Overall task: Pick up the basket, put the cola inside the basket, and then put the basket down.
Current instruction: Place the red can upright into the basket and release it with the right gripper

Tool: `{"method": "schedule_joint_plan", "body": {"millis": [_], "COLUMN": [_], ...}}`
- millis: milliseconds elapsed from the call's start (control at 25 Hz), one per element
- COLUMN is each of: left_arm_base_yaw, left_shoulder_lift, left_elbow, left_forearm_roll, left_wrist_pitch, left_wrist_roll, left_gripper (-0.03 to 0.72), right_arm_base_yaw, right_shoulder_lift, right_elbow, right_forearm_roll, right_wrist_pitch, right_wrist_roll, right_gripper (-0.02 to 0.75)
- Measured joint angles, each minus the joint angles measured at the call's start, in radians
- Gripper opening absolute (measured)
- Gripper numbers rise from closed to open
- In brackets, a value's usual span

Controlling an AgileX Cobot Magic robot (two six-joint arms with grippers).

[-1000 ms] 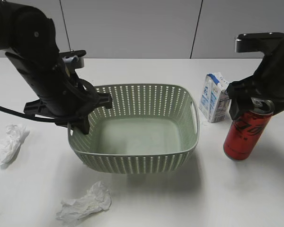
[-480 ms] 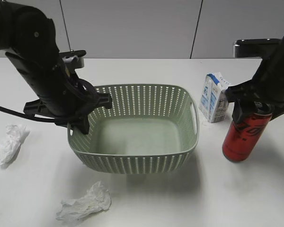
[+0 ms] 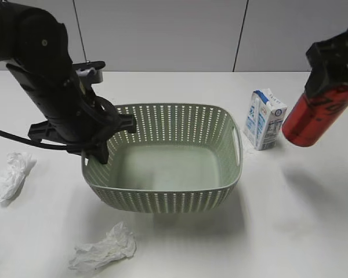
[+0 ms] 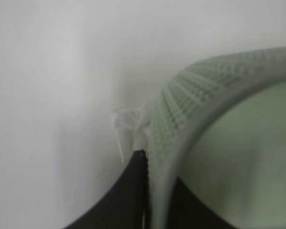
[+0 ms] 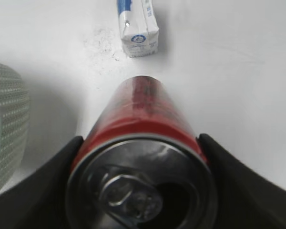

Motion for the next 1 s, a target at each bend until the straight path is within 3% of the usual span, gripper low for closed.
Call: {"method": "schedule_joint_plan", "body": {"millis": [200, 560, 1000], "left_arm_base_yaw": [0.000, 0.000, 0.000], "left_shoulder_lift": [0.000, 0.000, 0.000], "left_elbow": [0.000, 0.000, 0.000], "left_forearm_roll": [0.003, 0.004, 0.004], "left_wrist_pitch": [-0.016, -0.019, -0.023], "left_wrist_roll": [0.000, 0.000, 0.000], "left_gripper": [0.000, 0.000, 0.000], "right_arm_base_yaw": [0.100, 0.376, 0.422], "right_shoulder_lift": [-0.014, 0.057, 0.303], "right_elbow": [-0.156, -0.281, -0.281], "right_forearm_roll": [-0.006, 0.003, 0.038], "right_wrist_pitch": [0.133, 0.133, 0.037], "right_wrist_roll": [-0.034, -0.037, -0.038], "right_gripper": [0.502, 0.502, 0.502]}}
